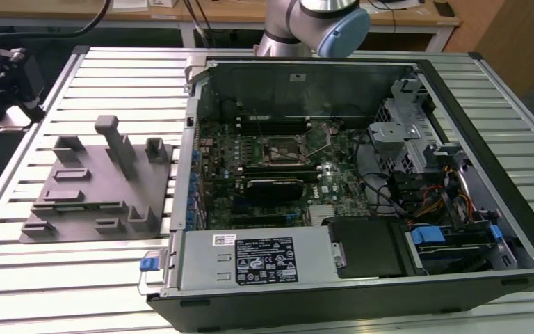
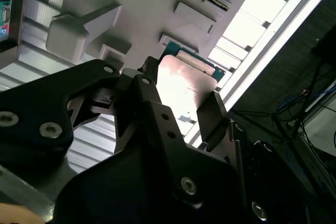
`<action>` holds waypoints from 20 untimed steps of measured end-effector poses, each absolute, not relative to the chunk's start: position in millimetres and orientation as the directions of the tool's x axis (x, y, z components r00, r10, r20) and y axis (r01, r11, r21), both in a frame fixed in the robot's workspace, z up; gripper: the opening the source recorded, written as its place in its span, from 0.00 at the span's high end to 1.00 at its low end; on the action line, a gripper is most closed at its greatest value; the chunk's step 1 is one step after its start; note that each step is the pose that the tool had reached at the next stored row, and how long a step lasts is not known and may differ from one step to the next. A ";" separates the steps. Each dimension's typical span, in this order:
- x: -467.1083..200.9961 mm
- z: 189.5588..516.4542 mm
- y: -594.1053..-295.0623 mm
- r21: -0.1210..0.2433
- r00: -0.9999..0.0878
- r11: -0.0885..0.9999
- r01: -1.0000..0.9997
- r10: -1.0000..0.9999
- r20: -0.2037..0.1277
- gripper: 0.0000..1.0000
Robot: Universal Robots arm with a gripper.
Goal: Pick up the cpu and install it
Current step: 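Pick up the cpu and move it towards the insertion slot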
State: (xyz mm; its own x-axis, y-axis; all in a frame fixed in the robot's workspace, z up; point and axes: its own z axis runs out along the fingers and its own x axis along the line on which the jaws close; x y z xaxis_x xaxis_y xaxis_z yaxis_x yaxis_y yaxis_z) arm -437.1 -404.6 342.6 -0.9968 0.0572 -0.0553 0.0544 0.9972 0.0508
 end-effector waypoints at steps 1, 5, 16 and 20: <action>-437.1 345.2 -404.6 0.051 -0.997 0.997 0.054 0.057 -0.056 0.46; -437.2 356.0 -404.6 0.051 -0.997 0.997 0.054 0.057 -0.059 0.46; -437.2 384.9 -404.6 0.051 -0.996 0.997 0.054 0.057 -0.066 0.46; -437.2 395.2 -404.6 0.052 -0.996 0.997 0.054 0.057 -0.069 0.46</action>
State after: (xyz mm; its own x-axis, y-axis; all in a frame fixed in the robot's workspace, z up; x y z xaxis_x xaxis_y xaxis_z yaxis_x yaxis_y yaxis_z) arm -437.2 -404.6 395.2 -0.9960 0.0572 -0.0689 0.0537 0.9972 0.0515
